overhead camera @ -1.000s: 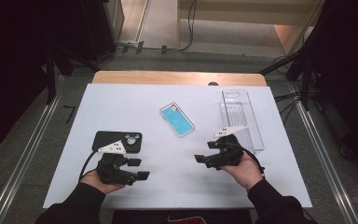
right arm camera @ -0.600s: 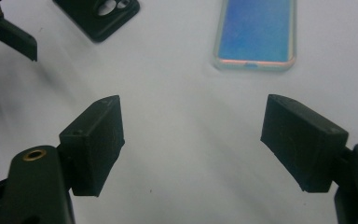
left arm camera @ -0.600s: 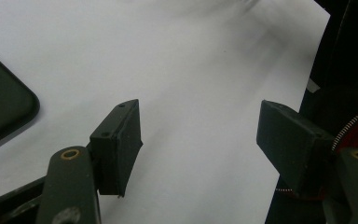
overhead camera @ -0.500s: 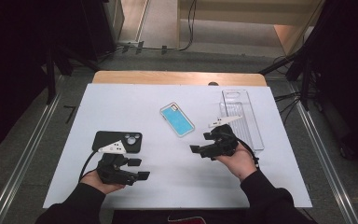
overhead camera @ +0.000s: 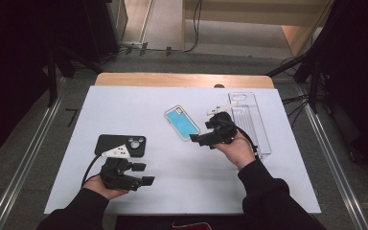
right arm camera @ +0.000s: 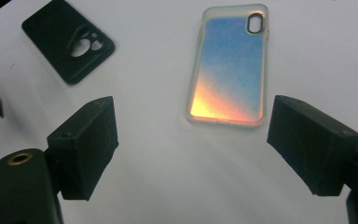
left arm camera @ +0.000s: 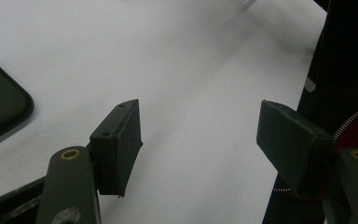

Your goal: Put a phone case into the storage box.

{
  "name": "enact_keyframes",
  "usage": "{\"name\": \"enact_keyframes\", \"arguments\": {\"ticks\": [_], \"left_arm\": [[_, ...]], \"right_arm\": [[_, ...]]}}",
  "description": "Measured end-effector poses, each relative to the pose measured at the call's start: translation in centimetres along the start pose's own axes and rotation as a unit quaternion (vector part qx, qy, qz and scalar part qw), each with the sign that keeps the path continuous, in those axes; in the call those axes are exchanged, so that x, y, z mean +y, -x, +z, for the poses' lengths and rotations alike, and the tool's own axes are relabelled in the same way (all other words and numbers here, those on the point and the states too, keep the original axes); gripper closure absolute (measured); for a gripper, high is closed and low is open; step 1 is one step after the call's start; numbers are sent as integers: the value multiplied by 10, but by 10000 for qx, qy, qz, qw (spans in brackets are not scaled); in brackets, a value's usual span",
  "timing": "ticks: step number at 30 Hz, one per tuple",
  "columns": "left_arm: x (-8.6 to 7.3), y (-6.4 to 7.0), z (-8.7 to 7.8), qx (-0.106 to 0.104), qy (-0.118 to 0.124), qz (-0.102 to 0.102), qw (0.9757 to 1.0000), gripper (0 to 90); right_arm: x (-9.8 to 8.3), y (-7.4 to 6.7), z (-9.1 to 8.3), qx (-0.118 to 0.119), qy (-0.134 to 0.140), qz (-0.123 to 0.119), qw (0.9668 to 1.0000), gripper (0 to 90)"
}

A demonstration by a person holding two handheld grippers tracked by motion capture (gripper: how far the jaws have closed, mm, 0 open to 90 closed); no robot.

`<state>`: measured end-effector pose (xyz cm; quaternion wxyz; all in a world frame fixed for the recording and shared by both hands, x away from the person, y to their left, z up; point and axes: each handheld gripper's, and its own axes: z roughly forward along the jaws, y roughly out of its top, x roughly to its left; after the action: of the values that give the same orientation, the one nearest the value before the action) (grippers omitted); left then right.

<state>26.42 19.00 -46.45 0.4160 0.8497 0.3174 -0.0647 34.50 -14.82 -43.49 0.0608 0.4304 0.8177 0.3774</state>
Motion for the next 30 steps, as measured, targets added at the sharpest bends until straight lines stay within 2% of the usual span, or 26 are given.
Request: {"name": "enact_keyframes", "arguments": {"ticks": [3,4,5,7,10,11,12,13,15,20,30], "left_arm": [[0,0,0,1,14,-8,10000,310],[0,0,0,-1,14,-10,10000,310],[0,0,0,-8,16,-7,10000,310],[0,1,0,3,10,-1,10000,310],[0,0,0,-4,10,-4,10000,310],[0,0,0,-15,25,-10,10000,310],[0,0,0,-8,13,-10,10000,310],[0,0,0,-8,13,-8,10000,310],[0,0,-1,-12,19,-8,10000,310],[0,-1,-1,-25,21,-14,10000,310],[1,0,0,-27,7,-5,10000,310]], "right_arm": [[5,1,5,-17,11,31,10000,143],[10,4,10,41,-11,149,9999,143],[12,5,12,38,-3,167,9999,142],[14,6,14,29,19,185,9998,112],[21,6,20,-162,96,217,9996,0],[27,8,25,-72,164,309,9994,0],[27,8,25,-72,164,309,9994,0],[30,9,27,-70,174,410,9990,0],[33,11,31,18,212,420,9989,0],[42,15,43,-122,110,385,9991,0],[51,16,66,-154,-76,370,9992,0]]}}
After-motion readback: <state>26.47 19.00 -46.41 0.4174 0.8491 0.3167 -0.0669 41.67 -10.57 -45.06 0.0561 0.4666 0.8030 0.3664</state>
